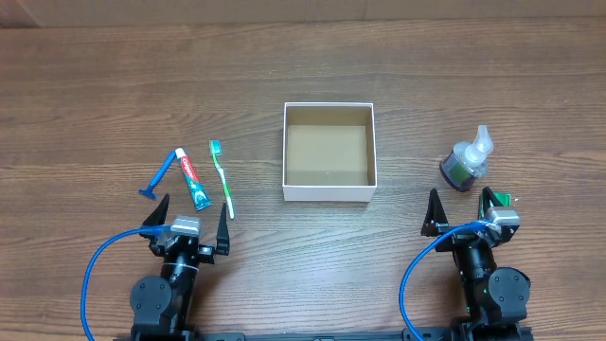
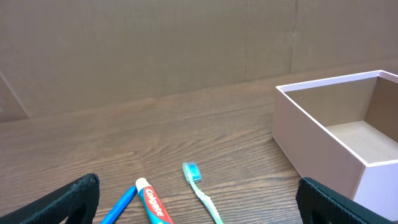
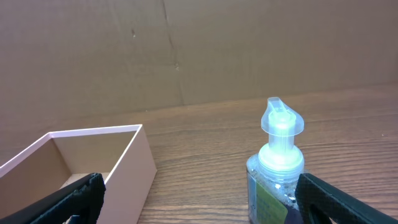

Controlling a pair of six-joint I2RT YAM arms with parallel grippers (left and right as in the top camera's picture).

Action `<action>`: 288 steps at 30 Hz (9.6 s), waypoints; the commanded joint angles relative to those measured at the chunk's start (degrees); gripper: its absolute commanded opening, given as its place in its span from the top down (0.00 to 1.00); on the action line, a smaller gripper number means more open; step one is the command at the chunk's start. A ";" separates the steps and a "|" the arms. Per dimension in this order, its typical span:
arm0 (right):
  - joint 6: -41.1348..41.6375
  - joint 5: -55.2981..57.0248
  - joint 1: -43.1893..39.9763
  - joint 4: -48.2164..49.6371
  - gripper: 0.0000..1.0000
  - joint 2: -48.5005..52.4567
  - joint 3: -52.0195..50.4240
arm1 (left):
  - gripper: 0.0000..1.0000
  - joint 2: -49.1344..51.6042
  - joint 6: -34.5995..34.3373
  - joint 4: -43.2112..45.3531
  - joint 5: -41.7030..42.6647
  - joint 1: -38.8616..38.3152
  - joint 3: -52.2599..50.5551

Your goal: Pack container

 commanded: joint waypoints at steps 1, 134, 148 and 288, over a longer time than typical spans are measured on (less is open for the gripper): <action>-0.20 -0.02 -0.13 0.35 0.00 -0.46 -0.59 | 0.00 -0.39 1.09 -0.07 0.85 0.39 -0.20; -13.05 -3.52 -11.72 -51.45 0.49 97.81 71.25 | 0.00 37.51 -19.71 -37.90 -5.18 0.35 47.91; -11.96 -3.52 -11.69 -51.01 0.82 97.79 71.30 | 0.00 37.51 -19.71 -37.86 -5.18 0.35 47.91; 10.14 -0.98 -24.68 -32.41 0.22 97.98 45.72 | 0.00 37.51 -19.32 -40.89 -6.58 0.35 47.91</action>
